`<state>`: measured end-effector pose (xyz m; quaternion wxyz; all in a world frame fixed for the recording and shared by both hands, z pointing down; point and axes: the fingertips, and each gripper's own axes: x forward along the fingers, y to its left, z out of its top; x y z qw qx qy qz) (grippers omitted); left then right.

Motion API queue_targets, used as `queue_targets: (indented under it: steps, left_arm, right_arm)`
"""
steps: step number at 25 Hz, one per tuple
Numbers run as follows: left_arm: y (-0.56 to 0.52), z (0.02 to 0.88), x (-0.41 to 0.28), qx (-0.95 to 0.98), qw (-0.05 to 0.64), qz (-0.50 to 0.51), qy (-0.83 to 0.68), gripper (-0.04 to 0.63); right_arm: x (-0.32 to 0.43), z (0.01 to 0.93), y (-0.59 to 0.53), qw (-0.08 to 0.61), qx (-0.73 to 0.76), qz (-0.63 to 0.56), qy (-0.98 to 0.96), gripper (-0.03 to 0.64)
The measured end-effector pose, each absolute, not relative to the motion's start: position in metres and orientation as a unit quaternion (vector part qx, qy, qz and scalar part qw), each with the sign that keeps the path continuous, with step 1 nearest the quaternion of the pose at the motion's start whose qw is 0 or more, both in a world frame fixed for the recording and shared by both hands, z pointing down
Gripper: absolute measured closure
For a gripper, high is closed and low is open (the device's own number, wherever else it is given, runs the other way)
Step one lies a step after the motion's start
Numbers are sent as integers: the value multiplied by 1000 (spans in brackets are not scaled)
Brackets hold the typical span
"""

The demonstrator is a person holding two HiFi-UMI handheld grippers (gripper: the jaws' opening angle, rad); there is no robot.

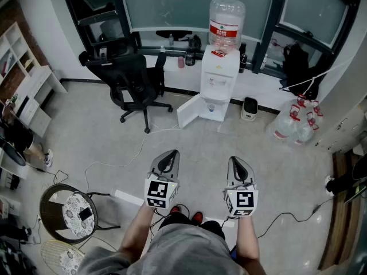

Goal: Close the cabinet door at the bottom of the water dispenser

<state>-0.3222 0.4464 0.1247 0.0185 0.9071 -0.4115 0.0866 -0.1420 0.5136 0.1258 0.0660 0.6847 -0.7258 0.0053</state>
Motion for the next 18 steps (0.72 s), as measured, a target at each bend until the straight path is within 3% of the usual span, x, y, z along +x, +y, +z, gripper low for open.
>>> queue_targets:
  steps: [18]
  left_arm:
    - [413,144,-303,899,32,89,-428,571]
  right_arm:
    - [-120,139,482,70,677,12,-732,601]
